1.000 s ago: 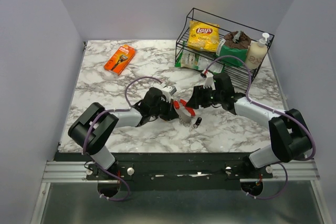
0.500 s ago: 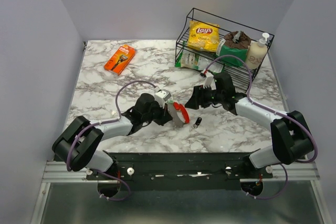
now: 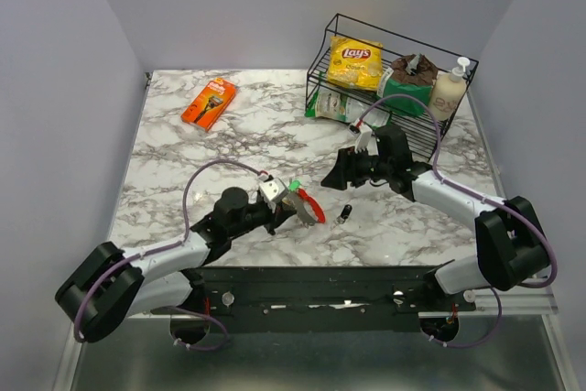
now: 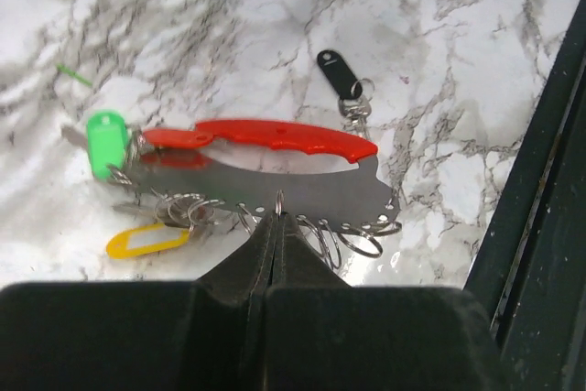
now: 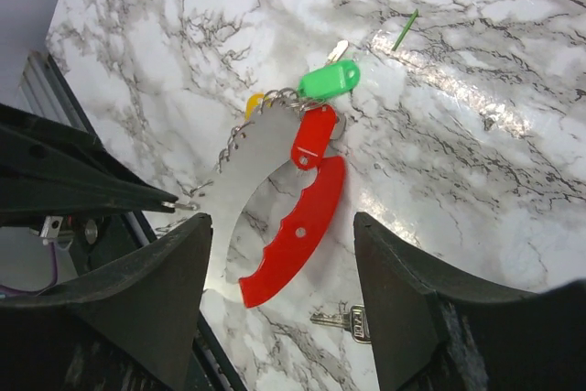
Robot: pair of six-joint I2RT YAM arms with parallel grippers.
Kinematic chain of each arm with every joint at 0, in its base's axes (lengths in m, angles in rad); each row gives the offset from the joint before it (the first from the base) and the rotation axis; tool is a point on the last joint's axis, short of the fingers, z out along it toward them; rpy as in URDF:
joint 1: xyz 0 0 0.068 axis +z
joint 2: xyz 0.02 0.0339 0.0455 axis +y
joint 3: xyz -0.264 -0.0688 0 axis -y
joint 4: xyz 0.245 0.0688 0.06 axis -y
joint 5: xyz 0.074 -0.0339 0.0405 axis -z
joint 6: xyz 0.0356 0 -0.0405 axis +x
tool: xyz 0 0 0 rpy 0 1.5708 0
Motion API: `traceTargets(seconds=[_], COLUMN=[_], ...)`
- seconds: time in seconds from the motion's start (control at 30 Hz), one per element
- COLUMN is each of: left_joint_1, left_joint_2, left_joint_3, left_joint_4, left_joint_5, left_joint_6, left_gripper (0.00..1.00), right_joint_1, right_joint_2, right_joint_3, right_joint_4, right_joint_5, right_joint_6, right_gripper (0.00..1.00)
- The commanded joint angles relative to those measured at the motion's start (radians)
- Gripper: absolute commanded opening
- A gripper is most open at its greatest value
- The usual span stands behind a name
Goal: Put the keys on the keyring
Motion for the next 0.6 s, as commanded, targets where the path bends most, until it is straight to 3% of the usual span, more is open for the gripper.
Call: traceTargets(seconds=[0.0,0.27,0.57], left_joint_1=[-0.067,-0.168,-0.222], left_joint_2=[-0.149,-0.319,-0.321], left_joint_3=[-0.099,-0.185,-0.172], left_joint_4=[0.168,0.162,0.127], left_joint_5=[-0.025,-0.115,-0.192], left_joint_6=[0.207,0.455,0.523], left_gripper=[0.00,0.00,0.00], right_joint_1=[-0.007,-0.007,-0.007], right_joint_2=[-0.017,0.000,0.019], right_joint_3=[0.000,0.022,0.034], right_joint_4=[0.025,0.025,0.024], right_joint_5=[-0.036,-0.057,-0.066], right_joint_6=[-0.009,-0.007,-0.009], right_gripper=[0.72,0.72,0.72])
